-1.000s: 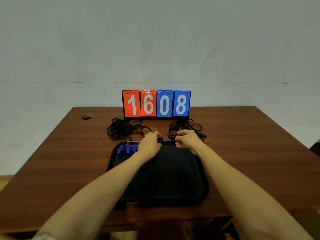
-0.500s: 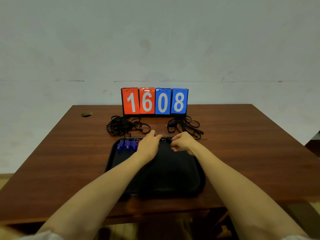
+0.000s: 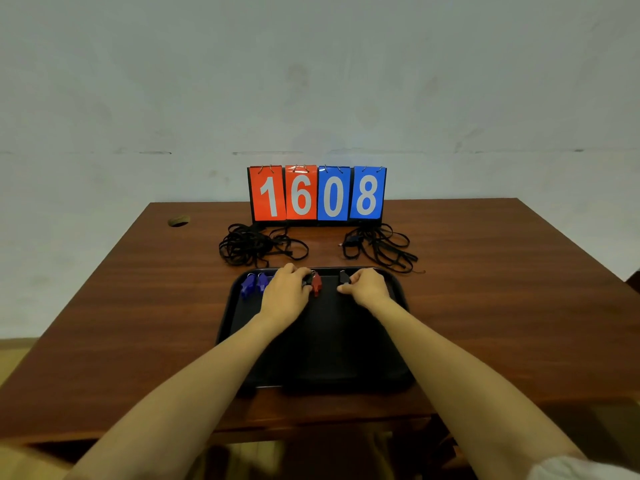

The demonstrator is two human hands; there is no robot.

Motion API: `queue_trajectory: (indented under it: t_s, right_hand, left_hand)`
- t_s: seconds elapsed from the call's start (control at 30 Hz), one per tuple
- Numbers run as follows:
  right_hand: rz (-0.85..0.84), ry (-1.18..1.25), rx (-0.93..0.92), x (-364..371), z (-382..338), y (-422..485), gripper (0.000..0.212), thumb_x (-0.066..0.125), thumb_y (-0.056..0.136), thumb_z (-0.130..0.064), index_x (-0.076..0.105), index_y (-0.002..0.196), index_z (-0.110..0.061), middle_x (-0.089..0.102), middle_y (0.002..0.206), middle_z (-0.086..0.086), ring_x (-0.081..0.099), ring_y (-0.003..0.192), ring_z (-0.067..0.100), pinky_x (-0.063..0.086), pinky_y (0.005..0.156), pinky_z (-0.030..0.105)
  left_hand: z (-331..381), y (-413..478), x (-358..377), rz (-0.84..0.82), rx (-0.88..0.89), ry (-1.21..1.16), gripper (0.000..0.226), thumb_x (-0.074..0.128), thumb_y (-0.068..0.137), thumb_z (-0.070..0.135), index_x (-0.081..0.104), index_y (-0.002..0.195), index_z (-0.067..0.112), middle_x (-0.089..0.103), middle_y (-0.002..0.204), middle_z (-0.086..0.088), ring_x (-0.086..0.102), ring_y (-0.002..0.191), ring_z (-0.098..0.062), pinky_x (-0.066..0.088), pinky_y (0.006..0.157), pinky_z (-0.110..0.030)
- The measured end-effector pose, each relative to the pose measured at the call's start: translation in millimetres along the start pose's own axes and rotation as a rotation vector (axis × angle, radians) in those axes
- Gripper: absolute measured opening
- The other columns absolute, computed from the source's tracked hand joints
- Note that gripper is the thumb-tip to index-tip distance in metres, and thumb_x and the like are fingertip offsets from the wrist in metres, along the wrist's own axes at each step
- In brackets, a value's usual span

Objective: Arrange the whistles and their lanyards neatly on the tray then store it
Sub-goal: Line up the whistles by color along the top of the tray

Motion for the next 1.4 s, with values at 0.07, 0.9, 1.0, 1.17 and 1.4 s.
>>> queue_trajectory:
  t_s: [0.07, 0.9, 1.0, 1.17, 1.4]
  right_hand:
    - [0.009, -0.032, -0.003, 6.9, 1.4, -1.1, 0.037, 0.077, 0.077, -0.029, 0.046, 0.06, -0.018, 0.064, 0.089, 0.007, 0.061, 0.09, 0.024, 0.049, 0.078, 0.037]
    - [-0.009, -0.066, -0.079, 22.9, 4.1, 3.1, 0.052, 0.078, 0.072, -0.043, 0.059, 0.112, -0.015, 0.064, 0.112, 0.003, 0.059, 0.107, 0.022, 0.045, 0.099, 0.043]
    - [0.004, -0.079, -0.14, 17.0, 4.8, 0.3, 0.062, 0.078, 0.072, -0.04, 0.053, 0.122, -0.012, 0.059, 0.117, 0.005, 0.056, 0.11, 0.023, 0.047, 0.097, 0.042]
    - [0.127, -0.206, -0.397, -4.0, 3.8, -12.3, 0.025, 0.053, 0.094, -0.024, 0.056, 0.116, -0.013, 0.06, 0.112, 0.008, 0.057, 0.103, 0.024, 0.05, 0.084, 0.038]
    - [-0.004, -0.199, -0.425, -22.7, 5.7, -21.2, 0.038, 0.04, 0.099, -0.019, 0.044, 0.136, -0.015, 0.067, 0.107, 0.014, 0.061, 0.079, 0.025, 0.049, 0.065, 0.037]
  left_hand:
    - [-2.4, -2.0, 2.4, 0.017, 0.007, 0.011, 0.043, 0.056, 0.092, 0.025, 0.05, 0.134, 0.019, 0.054, 0.122, -0.003, 0.047, 0.118, -0.019, 0.046, 0.092, -0.031]
    - [2.1, -6.1, 7.5, 0.018, -0.051, -0.119, 0.044, 0.054, 0.093, 0.017, 0.048, 0.137, 0.013, 0.051, 0.125, -0.003, 0.052, 0.114, -0.019, 0.047, 0.094, -0.031]
    - [6.6, -4.2, 4.8, 0.02, -0.043, -0.121, 0.045, 0.056, 0.092, 0.017, 0.048, 0.136, 0.012, 0.05, 0.127, -0.004, 0.053, 0.115, -0.02, 0.046, 0.095, -0.03]
    - [24.3, 0.4, 7.6, 0.01, 0.007, -0.119, 0.041, 0.057, 0.091, 0.015, 0.05, 0.131, 0.013, 0.048, 0.125, -0.006, 0.053, 0.112, -0.022, 0.045, 0.092, -0.032]
    - [56.4, 3.7, 17.9, -0.093, 0.132, -0.154, 0.053, 0.059, 0.087, 0.005, 0.045, 0.137, 0.012, 0.046, 0.122, -0.006, 0.053, 0.109, -0.022, 0.045, 0.09, -0.029]
Point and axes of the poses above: each hand's wrist, its own y-axis towards the middle knuckle, its own x-axis out of the palm, z = x × y, the point moved 1 cm from there along y, towards the middle knuckle
